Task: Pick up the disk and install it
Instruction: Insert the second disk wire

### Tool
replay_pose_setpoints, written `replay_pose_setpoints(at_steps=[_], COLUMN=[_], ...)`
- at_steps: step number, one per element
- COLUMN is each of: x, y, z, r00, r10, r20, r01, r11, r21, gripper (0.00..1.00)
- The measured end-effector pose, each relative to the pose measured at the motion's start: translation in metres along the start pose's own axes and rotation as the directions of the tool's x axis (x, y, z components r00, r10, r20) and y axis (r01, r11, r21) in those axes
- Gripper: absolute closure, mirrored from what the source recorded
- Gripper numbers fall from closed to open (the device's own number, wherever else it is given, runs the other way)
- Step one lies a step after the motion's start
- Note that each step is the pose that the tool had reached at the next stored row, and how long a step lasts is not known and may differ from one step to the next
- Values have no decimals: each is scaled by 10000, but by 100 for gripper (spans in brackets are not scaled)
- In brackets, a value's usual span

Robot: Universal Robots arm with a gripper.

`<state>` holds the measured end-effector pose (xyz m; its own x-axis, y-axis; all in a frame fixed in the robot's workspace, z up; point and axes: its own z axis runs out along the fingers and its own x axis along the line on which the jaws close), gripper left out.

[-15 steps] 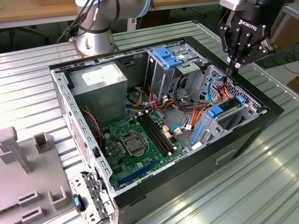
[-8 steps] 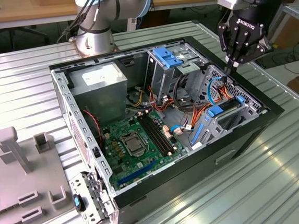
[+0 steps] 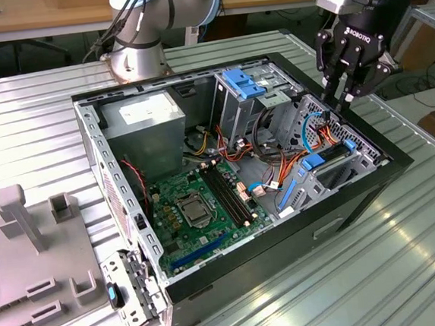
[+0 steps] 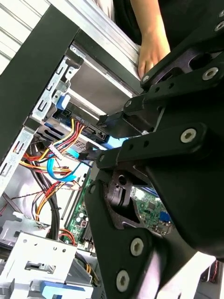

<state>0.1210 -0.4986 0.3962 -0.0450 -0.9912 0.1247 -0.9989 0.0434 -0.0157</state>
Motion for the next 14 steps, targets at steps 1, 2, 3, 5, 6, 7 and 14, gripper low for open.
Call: replay_pose_setpoints(at_steps=[1, 2, 3, 5, 6, 7, 14], x=[-10, -23, -43, -93, -152, -192, -243], y=[19, 27, 33, 38, 42, 45, 48], z=[1, 1, 2, 14, 21, 23, 47], r00=[10000, 9999, 9998, 9995, 9994, 9992, 9907], r10=[-71, -117, -175, -216, -216, -219, -257], r20=[-12, -24, -53, -218, -275, -337, -1336], r01=[71, 117, 175, 218, 220, 223, 281], r11=[10000, 9999, 9998, 9997, 9997, 9997, 9995], r21=[10, 16, 24, 96, 119, 129, 160], gripper=[62, 62, 62, 62, 62, 62, 62])
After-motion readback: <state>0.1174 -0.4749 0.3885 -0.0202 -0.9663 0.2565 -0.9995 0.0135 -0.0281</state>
